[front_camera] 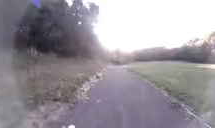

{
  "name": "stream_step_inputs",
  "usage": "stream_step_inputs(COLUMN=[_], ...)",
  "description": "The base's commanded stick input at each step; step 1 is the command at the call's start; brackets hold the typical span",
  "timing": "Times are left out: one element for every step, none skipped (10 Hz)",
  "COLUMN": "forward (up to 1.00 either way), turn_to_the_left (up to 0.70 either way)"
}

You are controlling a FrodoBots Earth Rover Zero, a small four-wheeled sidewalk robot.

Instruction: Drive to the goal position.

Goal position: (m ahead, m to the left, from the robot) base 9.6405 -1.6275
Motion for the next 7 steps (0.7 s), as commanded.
stream_step_inputs(forward=[0.7, 0.7, 0.7, 0.7, 0.7, 0.7, 0.7], turn_to_the_left=[-0.14, -0.14, -0.14, -0.14, -0.14, -0.14, -0.14])
